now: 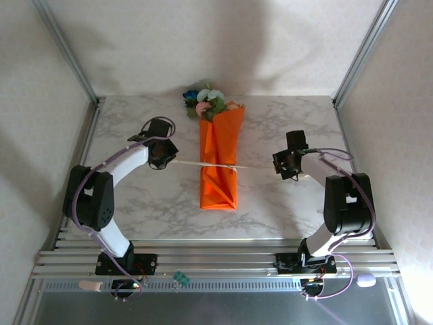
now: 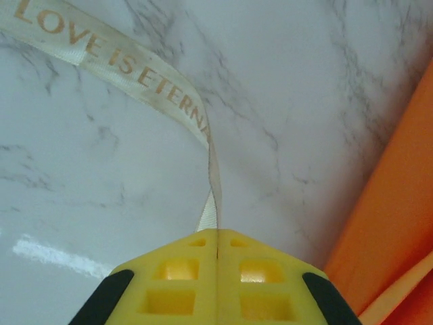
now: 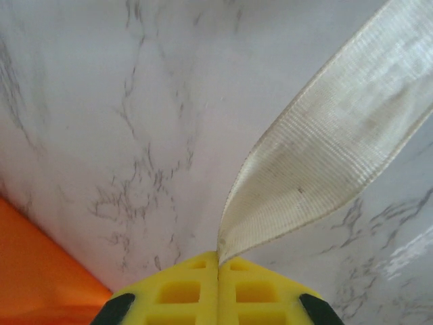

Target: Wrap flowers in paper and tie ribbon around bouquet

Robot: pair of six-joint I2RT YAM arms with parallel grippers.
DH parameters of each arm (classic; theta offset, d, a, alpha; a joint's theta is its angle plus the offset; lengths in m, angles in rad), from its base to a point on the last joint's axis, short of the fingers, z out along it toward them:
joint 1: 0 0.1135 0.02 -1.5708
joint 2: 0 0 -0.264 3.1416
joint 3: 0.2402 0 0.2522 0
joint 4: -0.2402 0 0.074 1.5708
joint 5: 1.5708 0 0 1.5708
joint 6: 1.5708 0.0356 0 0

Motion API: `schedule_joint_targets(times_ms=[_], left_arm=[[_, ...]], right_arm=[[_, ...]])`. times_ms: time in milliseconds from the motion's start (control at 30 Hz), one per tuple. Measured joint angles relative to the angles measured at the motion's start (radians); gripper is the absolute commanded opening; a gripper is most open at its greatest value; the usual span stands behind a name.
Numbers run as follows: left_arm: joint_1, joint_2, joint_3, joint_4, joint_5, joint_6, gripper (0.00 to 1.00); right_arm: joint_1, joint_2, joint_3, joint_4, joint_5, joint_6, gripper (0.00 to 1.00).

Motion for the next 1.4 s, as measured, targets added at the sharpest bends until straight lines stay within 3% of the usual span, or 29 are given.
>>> schedule_joint_targets(times_ms=[467, 800, 833, 900, 1033, 1100, 1267, 1400], left_arm=[[0.126, -0.045, -0.144, 0.181, 0.181, -0.140, 0.00], [0.143, -0.045, -0.159, 0.213, 0.218, -0.188, 0.00], [0.139, -0.045, -0.159, 0.213, 0.217, -0.193, 0.03], [0.129, -0.045, -0.159, 0.211, 0.216, -0.206, 0.26], [0.112, -0.061, -0.158, 0.174, 0.195, -0.233, 0.49], [0.105, -0.094, -0.158, 0.137, 0.169, -0.250, 0.58], [0.053, -0.226, -0.170, 0.120, 0.142, -0.345, 0.62], [-0.077, -0.273, -0.258, 0.253, 0.176, -0.511, 0.63]], right_arm=[[-0.198, -0.033, 0.000, -0.015, -0.064, -0.068, 0.00], [-0.168, -0.040, 0.012, -0.016, -0.095, -0.076, 0.00], [-0.153, -0.036, 0.019, -0.015, -0.097, -0.076, 0.00], [-0.126, -0.026, 0.033, -0.016, -0.098, -0.075, 0.03], [-0.090, -0.005, 0.064, -0.045, -0.095, -0.088, 0.34], [-0.087, -0.005, 0.072, -0.069, -0.084, -0.092, 0.41], [-0.069, -0.034, 0.076, -0.118, -0.032, -0.106, 0.50], [0.010, -0.068, 0.059, -0.084, -0.024, -0.064, 0.54]])
